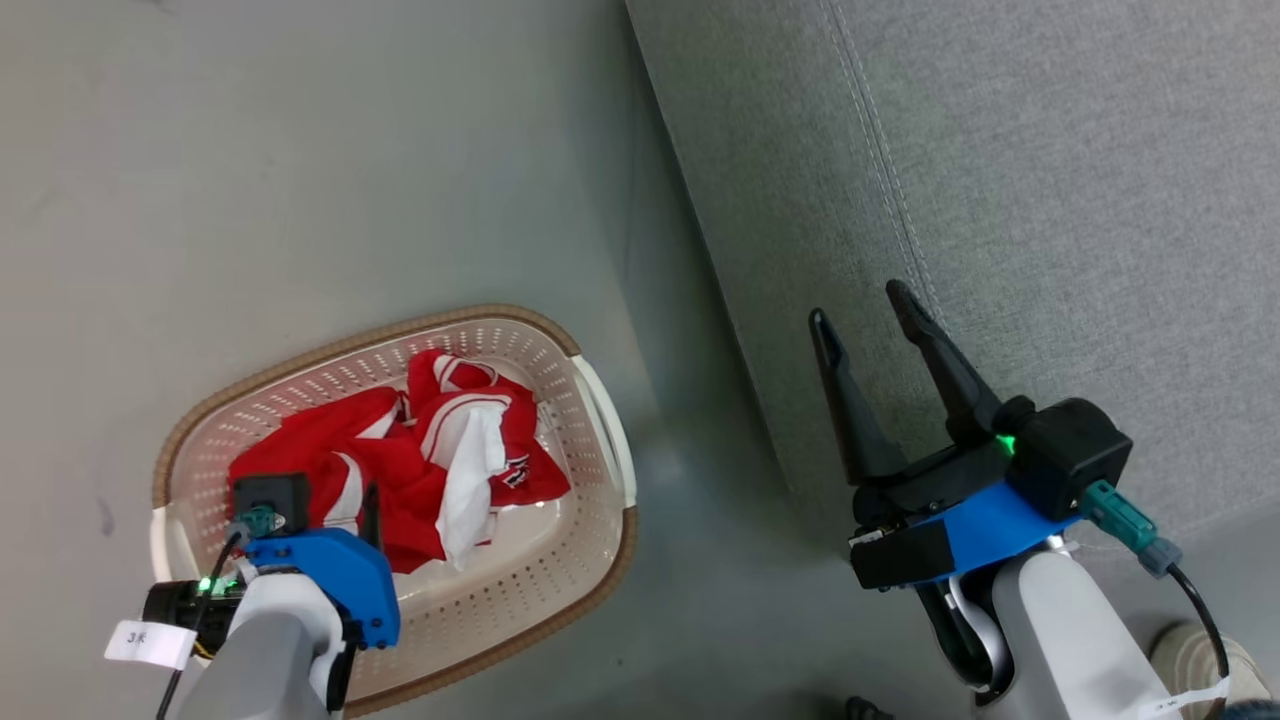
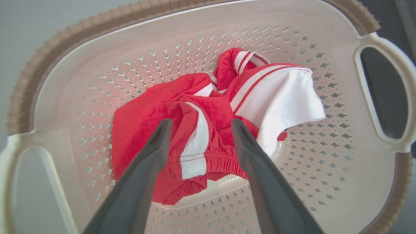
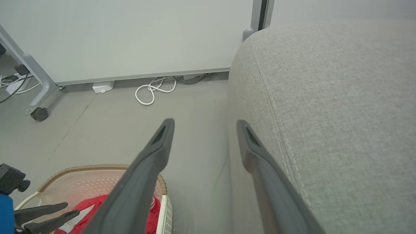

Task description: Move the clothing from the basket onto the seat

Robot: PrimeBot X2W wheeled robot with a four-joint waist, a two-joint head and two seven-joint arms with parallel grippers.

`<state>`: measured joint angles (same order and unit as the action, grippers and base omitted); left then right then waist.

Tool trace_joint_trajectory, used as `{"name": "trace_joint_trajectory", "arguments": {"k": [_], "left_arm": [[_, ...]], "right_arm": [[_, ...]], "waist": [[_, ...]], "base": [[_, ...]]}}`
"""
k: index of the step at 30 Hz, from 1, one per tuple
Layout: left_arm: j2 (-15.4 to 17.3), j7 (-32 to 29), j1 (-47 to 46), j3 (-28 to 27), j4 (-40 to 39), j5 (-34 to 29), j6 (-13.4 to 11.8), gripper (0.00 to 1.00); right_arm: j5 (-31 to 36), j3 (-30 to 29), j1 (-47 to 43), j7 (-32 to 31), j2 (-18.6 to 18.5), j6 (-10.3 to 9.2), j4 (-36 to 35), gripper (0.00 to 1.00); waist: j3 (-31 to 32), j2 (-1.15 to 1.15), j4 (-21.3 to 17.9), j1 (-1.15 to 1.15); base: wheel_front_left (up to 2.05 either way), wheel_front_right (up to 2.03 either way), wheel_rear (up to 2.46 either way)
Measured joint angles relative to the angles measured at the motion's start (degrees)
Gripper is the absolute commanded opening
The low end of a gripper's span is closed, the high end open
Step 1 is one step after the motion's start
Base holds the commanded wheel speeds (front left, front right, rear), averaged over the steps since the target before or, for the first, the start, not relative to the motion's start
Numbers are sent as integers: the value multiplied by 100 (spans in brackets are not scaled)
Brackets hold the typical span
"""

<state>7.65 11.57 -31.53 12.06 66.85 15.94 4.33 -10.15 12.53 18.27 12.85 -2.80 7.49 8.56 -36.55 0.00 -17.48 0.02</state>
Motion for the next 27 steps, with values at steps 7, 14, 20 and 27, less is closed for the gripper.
{"name": "trace_joint_trajectory", "arguments": {"k": [7,14,20,27], "left_arm": [[186,-201,-279,18,353,-29,-229,100],[289,-549,-526,-14,505,76,-288,100],[279,-828,-578,-18,578,176,-215,0],[263,-902,-617,15,616,248,-74,0]], "right_arm": [[-223,177,37,140,-2,0,91,100],[-313,258,137,193,-1,0,108,100],[-360,286,183,204,-1,0,151,100],[-393,307,238,211,-1,0,155,100]], "waist": [[-346,0,-222,0],[-605,0,-326,-1],[-644,0,-342,-1],[-596,0,-322,-1]], "base": [[0,0,0],[0,0,0],[0,0,0],[0,0,0]]}}
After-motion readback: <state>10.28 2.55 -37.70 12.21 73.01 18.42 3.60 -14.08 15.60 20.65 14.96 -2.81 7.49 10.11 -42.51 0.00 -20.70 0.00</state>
